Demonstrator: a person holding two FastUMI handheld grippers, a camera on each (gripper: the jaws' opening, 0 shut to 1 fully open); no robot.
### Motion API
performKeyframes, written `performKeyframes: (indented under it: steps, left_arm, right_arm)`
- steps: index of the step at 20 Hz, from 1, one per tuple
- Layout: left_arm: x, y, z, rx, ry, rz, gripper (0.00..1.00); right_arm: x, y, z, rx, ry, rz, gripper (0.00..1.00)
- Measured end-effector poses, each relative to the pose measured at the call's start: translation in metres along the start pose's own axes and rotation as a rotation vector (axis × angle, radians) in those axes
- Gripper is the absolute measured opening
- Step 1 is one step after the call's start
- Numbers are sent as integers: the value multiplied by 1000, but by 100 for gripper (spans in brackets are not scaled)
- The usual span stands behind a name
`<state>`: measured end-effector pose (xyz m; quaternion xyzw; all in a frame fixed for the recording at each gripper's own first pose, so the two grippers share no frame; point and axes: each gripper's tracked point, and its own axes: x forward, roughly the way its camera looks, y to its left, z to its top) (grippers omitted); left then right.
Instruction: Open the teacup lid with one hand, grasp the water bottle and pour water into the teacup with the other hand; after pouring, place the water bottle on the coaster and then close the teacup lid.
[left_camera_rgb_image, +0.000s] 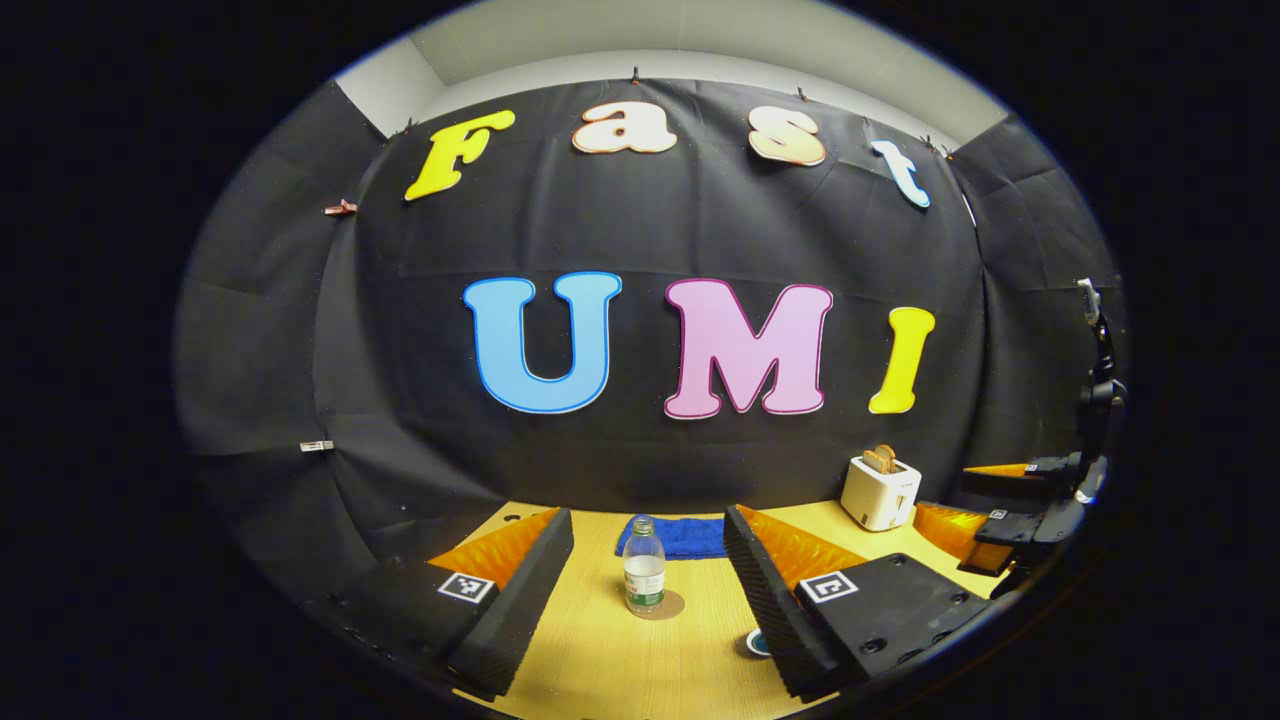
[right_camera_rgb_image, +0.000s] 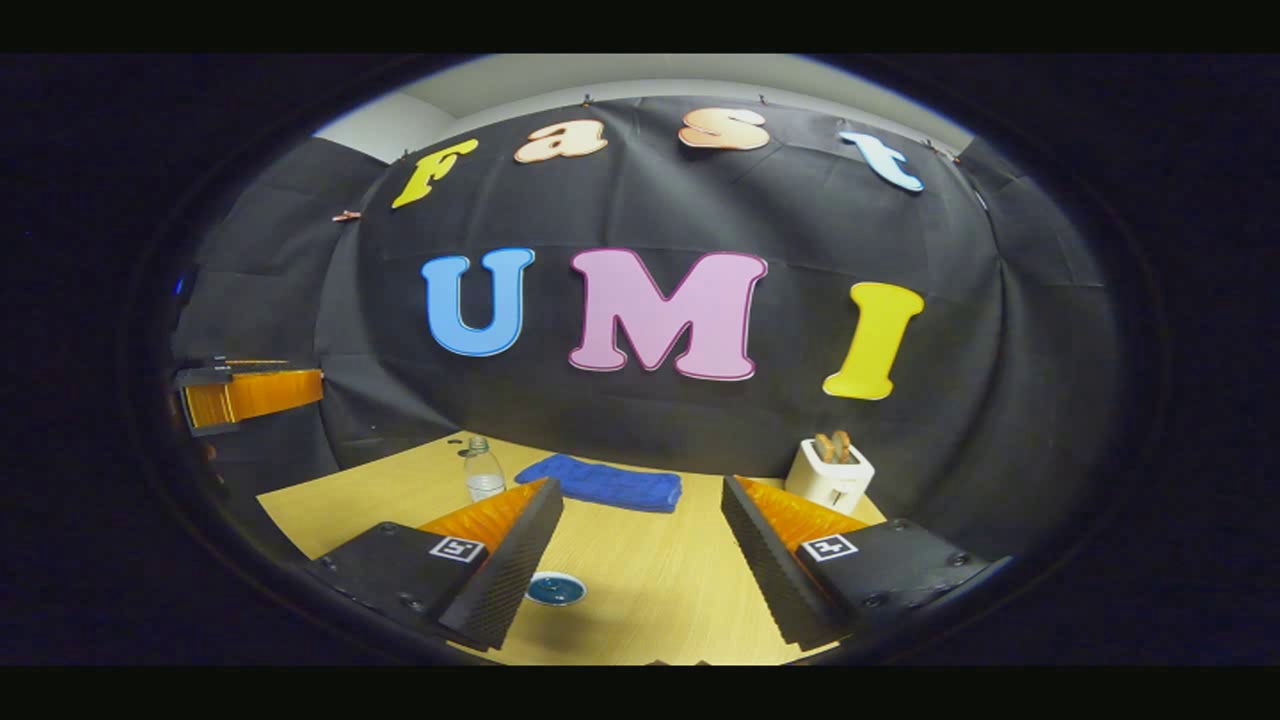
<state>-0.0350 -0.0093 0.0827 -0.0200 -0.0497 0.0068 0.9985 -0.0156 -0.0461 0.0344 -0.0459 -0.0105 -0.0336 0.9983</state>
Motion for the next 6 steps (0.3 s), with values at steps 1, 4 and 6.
performKeyframes:
  steps: [1,4,6]
  left_arm:
    - [-4,-3,-4,2,13,-11,95]
    - [-14,-11,-9,-19,38,-54,95]
    - [-18,-11,-9,-10,35,-68,95]
  right_arm:
    - [-9,-2,-1,3,6,-14,98]
    - [-30,-1,-8,31,45,-39,98]
    - [-38,-2,-5,40,52,-55,98]
